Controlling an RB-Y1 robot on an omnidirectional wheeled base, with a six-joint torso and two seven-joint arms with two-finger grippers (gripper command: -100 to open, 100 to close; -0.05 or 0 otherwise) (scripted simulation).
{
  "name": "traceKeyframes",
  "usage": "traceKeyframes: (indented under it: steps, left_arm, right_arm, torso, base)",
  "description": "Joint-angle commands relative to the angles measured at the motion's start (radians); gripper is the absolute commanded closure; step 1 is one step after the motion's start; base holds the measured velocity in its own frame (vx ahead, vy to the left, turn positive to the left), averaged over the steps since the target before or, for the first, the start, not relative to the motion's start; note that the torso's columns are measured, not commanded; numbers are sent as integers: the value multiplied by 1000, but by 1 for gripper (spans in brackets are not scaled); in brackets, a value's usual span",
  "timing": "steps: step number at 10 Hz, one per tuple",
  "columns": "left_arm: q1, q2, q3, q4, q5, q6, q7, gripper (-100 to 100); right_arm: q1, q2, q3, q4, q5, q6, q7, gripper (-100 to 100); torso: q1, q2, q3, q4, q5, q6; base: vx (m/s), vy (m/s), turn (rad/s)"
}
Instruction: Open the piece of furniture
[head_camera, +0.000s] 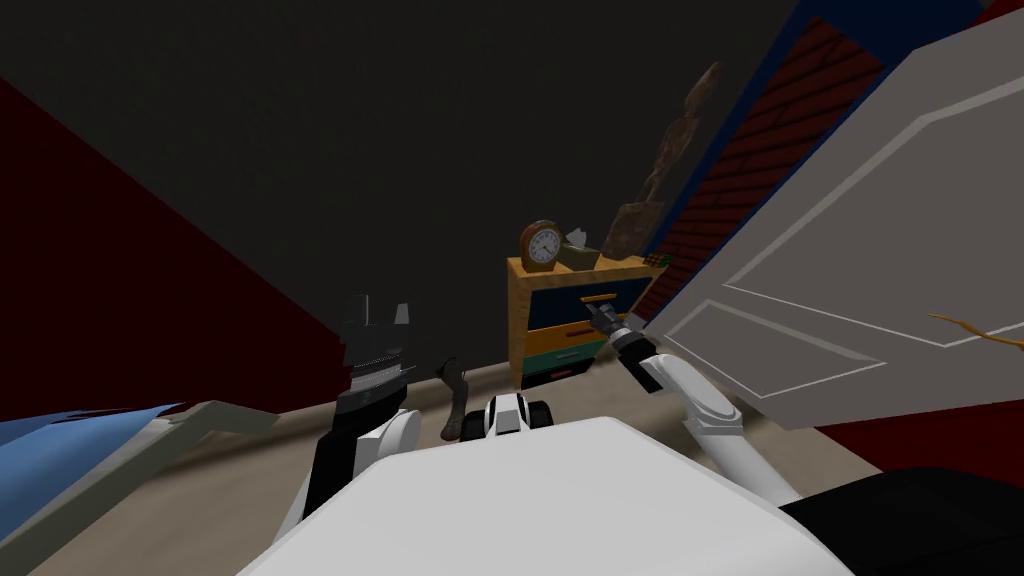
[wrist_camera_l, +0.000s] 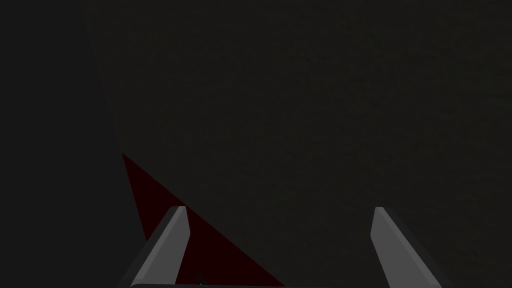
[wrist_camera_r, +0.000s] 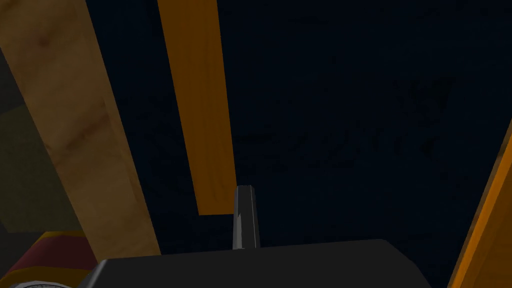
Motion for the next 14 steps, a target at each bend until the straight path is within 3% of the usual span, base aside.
traceKeyframes:
  steps: [1, 3, 4, 8, 9, 10, 11, 14]
  left_arm:
    - [0, 0, 0, 0, 0, 0, 0, 0]
    - [0, 0, 0, 0, 0, 0, 0, 0]
    - [0, 0, 0, 0, 0, 0, 0, 0]
    - [1, 0, 0, 0, 0, 0, 0, 0]
    - [0, 0, 0, 0, 0, 0, 0, 0]
    - [0, 0, 0, 0, 0, 0, 0, 0]
    - [0, 0, 0, 0, 0, 0, 0, 0]
    - [0, 0, 0, 0, 0, 0, 0, 0]
  right_arm:
    - [9, -5, -1, -13, -4, -7, -4, 100]
    - [11, -5, -3, -15, -6, -10, -4, 100]
    - [12, -19, -9, -13, -5, -5, -10, -100]
    - [14, -32, -16, -10, -4, -1, -14, -100]
    - [17, -63, -30, -11, -14, 4, -37, -100]
    - [13, -52, -22, -9, -9, 3, -26, -100]
    - [12, -54, -23, -9, -10, 4, -29, 100]
    - [26, -65, -26, -26, -17, -6, -37, 100]
  torso:
    - [1, 0, 1, 1, 0, 0]
    - [2, -8, -4, -2, 1, 0]
    - [3, -14, -8, -3, 1, -1]
    - [3, -10, -6, -2, 1, 0]
    - [1, -2, -1, 0, 1, 0]
    - [3, -4, -1, 0, 1, 0]
    - [2, -4, -2, -1, 1, 0]
    - [1, -1, 0, -2, -2, 0]
  base:
    - [-166, -12, -44]
    - [-129, -21, -30]
    - [81, 34, 35]
    - [147, 44, 21]
    - [102, 55, 8]
    - [61, 30, -2]
    - [11, 5, 2]
    - [-162, -1, -66]
